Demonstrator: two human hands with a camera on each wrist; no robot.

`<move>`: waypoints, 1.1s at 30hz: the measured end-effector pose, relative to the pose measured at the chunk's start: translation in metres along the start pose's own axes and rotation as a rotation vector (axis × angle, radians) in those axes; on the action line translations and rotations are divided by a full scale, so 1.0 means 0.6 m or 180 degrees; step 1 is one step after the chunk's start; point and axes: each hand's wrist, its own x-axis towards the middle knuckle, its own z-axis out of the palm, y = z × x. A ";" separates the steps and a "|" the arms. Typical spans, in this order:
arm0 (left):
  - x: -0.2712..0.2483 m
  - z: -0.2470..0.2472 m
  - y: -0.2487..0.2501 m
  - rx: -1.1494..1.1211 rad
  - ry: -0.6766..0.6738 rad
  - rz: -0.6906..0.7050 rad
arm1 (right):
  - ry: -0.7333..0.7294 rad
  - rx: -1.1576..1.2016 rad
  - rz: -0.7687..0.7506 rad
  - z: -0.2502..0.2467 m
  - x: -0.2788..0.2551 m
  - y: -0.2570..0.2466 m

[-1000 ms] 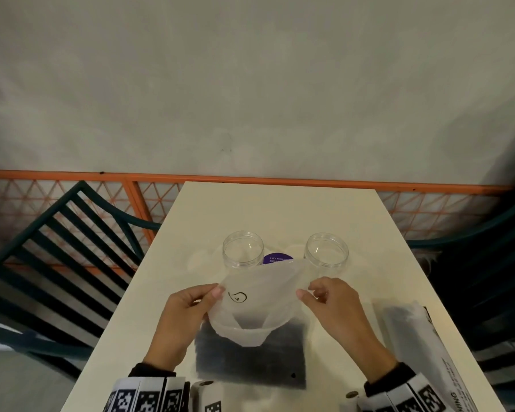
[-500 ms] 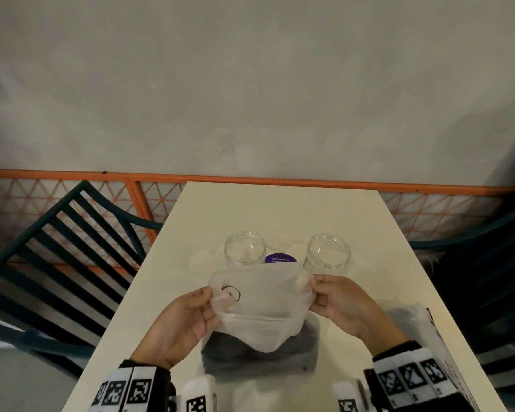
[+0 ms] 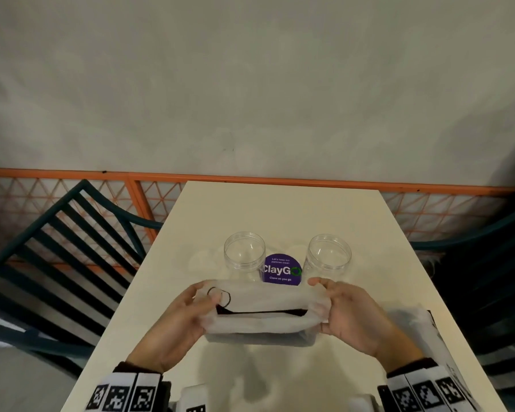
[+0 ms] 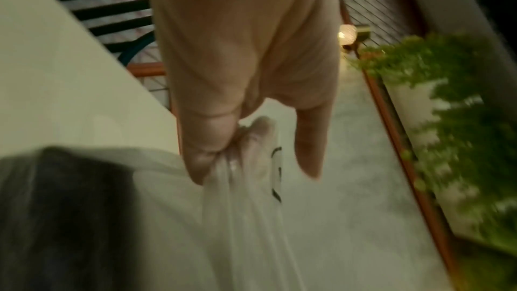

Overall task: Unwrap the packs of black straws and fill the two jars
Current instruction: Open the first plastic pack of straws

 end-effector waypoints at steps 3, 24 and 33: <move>-0.004 0.007 -0.012 0.1341 0.0483 0.0195 | 0.0599 -0.1153 -0.0168 -0.004 0.011 0.020; 0.009 0.002 -0.023 -0.0659 -0.0136 -0.0428 | 0.1343 -0.0722 -0.0084 -0.018 0.028 0.036; -0.006 0.009 -0.024 -0.0471 -0.0166 -0.0325 | 0.0607 0.0826 -0.0176 -0.042 0.007 0.012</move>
